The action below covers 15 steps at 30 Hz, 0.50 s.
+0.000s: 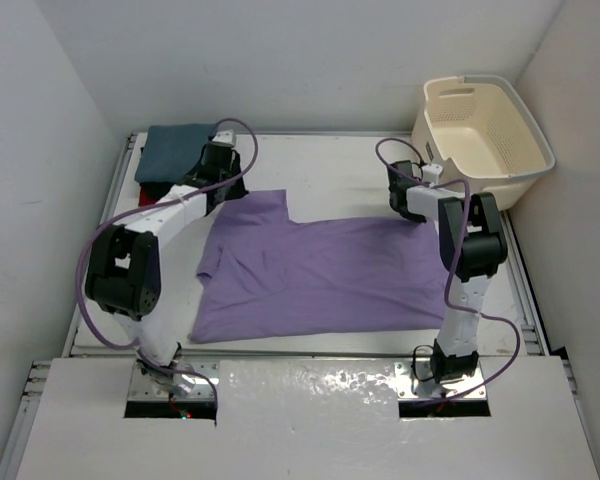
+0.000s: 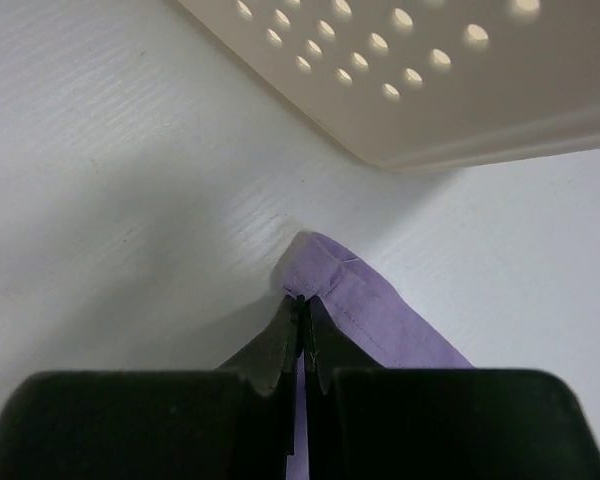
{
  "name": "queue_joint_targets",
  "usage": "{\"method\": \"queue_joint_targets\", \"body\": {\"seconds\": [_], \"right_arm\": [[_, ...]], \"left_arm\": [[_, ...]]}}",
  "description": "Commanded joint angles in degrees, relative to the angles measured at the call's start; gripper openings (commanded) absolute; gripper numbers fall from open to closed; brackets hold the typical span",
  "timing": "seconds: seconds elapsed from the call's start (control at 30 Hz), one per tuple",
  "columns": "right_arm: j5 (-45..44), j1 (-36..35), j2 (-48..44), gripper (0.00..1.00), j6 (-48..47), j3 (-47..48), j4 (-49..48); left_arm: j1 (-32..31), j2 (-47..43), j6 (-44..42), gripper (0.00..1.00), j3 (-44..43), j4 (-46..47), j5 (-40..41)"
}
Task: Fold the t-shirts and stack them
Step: Grap the side of the flattened tshirt furthest away from the robot with both arms, then fold the other side of the tshirt into a rectangle
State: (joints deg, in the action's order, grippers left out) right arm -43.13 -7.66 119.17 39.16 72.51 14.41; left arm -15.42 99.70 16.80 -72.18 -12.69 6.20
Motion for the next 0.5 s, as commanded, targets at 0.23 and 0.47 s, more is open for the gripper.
{"method": "queue_joint_targets", "body": {"seconds": [0.23,0.47], "right_arm": [[2.3,-0.2,-14.5,0.0,-6.2,-8.8,-5.0],[3.5,-0.3,-23.8,0.0,-8.2,-18.5,-6.6]], "left_arm": [[-3.0,-16.3,6.8,0.0,10.0,-3.7,3.3],[-7.0,-27.9,12.3,0.0,17.6,-16.6,6.1]]}}
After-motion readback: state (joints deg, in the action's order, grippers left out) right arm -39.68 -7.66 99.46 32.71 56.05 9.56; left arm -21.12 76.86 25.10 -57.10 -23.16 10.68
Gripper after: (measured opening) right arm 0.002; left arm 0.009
